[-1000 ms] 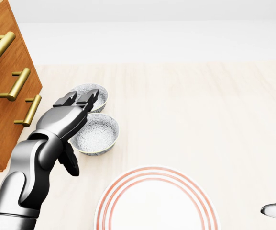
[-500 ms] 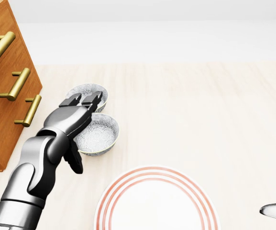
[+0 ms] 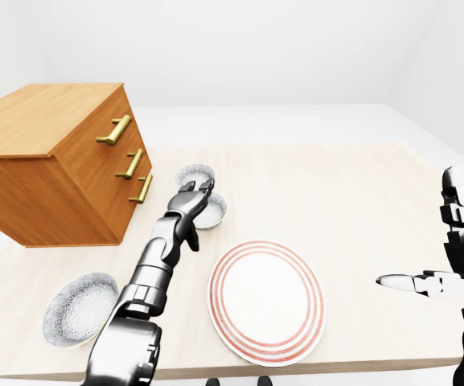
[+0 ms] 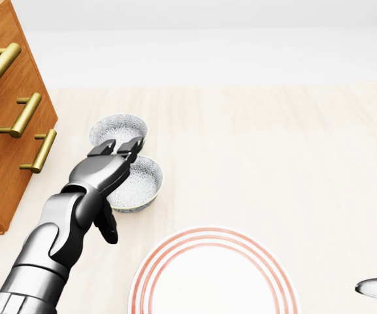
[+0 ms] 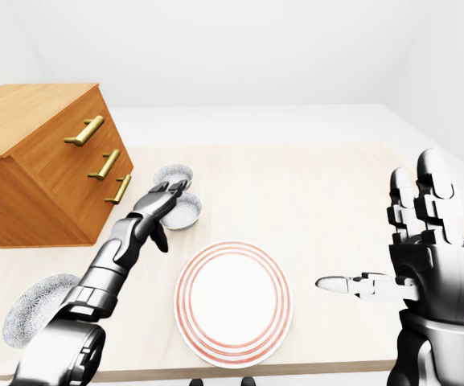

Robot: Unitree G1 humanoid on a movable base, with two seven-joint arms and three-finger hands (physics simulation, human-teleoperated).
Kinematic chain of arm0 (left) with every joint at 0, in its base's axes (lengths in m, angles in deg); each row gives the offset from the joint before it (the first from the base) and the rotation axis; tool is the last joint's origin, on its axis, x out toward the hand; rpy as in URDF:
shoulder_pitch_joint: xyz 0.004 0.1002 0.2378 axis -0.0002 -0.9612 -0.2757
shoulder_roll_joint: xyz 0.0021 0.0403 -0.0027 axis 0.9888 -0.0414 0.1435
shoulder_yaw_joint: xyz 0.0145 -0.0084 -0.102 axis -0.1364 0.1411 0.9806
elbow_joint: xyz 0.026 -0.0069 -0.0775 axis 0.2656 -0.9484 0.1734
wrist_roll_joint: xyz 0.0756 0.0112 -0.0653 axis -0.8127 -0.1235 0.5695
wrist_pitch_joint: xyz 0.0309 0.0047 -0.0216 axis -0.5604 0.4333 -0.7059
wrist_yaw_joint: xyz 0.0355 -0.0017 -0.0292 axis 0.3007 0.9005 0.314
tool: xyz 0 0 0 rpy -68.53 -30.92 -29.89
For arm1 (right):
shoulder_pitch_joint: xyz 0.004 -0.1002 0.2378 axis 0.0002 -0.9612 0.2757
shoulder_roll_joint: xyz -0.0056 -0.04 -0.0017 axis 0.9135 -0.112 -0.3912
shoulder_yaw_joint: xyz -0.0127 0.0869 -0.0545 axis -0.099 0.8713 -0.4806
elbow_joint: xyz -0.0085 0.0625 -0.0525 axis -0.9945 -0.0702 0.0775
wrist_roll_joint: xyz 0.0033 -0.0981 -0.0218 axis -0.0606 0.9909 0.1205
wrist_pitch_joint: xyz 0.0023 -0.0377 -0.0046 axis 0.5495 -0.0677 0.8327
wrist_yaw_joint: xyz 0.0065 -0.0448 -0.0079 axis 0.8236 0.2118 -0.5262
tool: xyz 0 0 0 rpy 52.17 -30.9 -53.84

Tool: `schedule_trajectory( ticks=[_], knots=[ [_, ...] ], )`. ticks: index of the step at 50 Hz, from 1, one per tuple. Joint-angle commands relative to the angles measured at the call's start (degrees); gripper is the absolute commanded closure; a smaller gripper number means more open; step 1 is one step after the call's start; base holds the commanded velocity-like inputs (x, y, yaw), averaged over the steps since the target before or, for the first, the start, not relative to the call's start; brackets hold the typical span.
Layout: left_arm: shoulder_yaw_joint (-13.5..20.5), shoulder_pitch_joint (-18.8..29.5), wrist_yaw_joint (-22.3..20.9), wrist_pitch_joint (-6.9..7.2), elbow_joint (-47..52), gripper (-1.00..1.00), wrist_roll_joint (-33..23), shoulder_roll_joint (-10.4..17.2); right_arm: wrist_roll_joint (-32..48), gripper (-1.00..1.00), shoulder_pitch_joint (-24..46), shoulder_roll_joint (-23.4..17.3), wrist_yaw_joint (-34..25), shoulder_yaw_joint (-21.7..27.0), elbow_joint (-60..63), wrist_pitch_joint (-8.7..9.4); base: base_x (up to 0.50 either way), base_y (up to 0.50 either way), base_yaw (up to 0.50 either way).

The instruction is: Put the bowl in the middle on the plate.

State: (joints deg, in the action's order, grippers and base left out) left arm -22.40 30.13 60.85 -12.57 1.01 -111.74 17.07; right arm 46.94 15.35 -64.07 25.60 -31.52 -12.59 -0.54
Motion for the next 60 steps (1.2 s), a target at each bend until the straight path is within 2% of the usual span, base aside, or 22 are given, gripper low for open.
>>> schedule_trajectory(
  ticks=[1, 18, 28, 60],
  knots=[
    [-0.73, 3.00, 4.16, -1.00, -8.15, -1.00, 0.58, -0.31, -0.20, -1.00, 0.02, -0.10, 0.07, -0.02, 0.06, 0.00, 0.00, 0.00, 0.00],
    [-1.47, 5.57, 10.57, -2.61, -18.90, -1.00, 1.43, 0.17, -0.03, -1.00, -0.14, 0.07, -0.28, -0.12, 0.54, 0.00, 0.00, 0.00, 0.00],
    [-2.46, 6.65, 13.25, -2.61, -23.04, -1.00, -0.36, 0.61, 0.02, -1.00, -0.12, 0.08, -0.33, -0.09, 1.30, 0.00, 0.00, 0.00, 0.00],
    [-3.97, 10.63, 19.90, -2.61, -29.52, -1.00, -5.36, -0.82, 0.04, -1.00, -0.15, 0.32, -0.72, -0.09, 1.92, 0.00, 0.00, 0.00, 0.00]
  ],
)
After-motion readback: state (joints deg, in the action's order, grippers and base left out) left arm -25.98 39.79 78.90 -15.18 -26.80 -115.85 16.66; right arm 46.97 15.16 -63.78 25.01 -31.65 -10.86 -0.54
